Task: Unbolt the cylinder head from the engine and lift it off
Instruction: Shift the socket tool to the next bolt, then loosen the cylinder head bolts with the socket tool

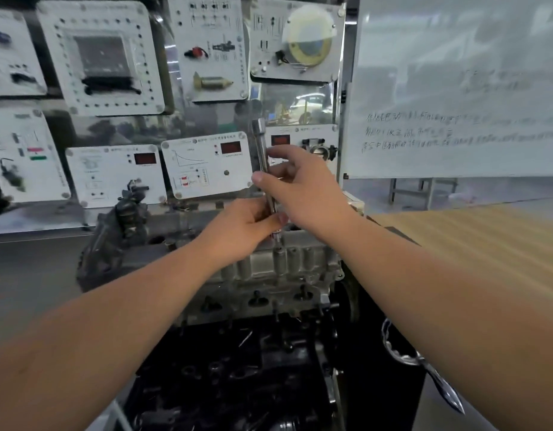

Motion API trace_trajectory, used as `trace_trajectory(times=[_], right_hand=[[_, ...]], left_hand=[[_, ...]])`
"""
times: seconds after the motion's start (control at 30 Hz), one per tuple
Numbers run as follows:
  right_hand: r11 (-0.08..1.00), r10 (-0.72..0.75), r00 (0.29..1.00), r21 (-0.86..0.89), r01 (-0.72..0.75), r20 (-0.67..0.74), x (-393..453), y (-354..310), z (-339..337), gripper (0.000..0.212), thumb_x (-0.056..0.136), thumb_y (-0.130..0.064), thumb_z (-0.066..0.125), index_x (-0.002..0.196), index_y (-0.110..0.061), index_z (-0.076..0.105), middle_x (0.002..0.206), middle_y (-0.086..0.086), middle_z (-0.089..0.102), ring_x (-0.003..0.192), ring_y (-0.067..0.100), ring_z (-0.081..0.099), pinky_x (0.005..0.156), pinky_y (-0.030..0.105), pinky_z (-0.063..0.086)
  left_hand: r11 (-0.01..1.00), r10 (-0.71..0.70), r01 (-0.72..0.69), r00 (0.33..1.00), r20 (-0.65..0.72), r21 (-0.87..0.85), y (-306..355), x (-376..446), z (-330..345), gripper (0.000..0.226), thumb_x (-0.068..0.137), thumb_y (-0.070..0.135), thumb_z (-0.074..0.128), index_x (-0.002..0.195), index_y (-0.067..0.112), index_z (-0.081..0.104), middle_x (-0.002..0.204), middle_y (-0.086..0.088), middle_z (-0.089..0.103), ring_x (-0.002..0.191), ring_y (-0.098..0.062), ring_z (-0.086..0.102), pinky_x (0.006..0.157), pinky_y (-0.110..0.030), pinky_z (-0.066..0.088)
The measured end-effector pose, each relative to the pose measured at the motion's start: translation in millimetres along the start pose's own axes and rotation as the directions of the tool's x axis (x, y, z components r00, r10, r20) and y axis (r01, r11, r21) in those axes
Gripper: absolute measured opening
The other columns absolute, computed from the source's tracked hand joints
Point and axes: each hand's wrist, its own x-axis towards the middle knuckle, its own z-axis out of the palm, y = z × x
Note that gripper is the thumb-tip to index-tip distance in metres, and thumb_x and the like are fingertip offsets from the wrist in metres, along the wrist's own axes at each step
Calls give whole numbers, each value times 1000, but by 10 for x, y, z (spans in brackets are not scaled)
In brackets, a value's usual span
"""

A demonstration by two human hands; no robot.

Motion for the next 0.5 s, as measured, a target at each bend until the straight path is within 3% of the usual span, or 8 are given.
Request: trace_trajectory(times=[0.07, 0.2, 0.37, 0.5], right_hand=[[999, -27, 999, -30, 26, -19, 14, 12, 31, 49, 92, -25, 73, 138, -24, 56, 91, -13, 68, 85, 4, 66, 77, 25, 53], [996, -59, 998, -68, 57, -35, 16, 24, 52, 48, 93, -16, 70, 139, -22, 57, 93, -12, 69, 90, 8, 68, 83, 28, 54], [998, -65, 998, -27, 65, -26, -41, 27, 41, 40, 95, -12, 67, 134, -18, 60, 93, 0, 74, 85, 15, 72, 84, 43, 58], [998, -61, 996, 17, 62, -66, -116, 108, 54, 39, 98, -14, 64, 137, -17, 58, 87, -3, 75, 82, 10, 72, 85, 40, 60]], left_hand=[[1000, 10, -10, 1000, -4, -17, -18, -3, 7, 48, 97, 51, 58, 91, 5, 69, 74, -15, 69, 71, -32, 66, 62, -38, 46], [997, 38, -39, 999, -17, -68, -35, -16, 38, 40, 98, 43, 61, 89, 4, 70, 80, -18, 71, 78, -34, 71, 78, -54, 55], [995, 29, -24, 998, 48, -96, -67, -27, 11, 44, 95, 54, 58, 96, 12, 72, 87, -9, 75, 82, -20, 74, 85, -52, 57], [984, 52, -35, 994, 91, -172, -96, -64, 46, 19, 101, 39, 59, 100, 26, 72, 92, 2, 77, 86, -16, 73, 90, -47, 58]])
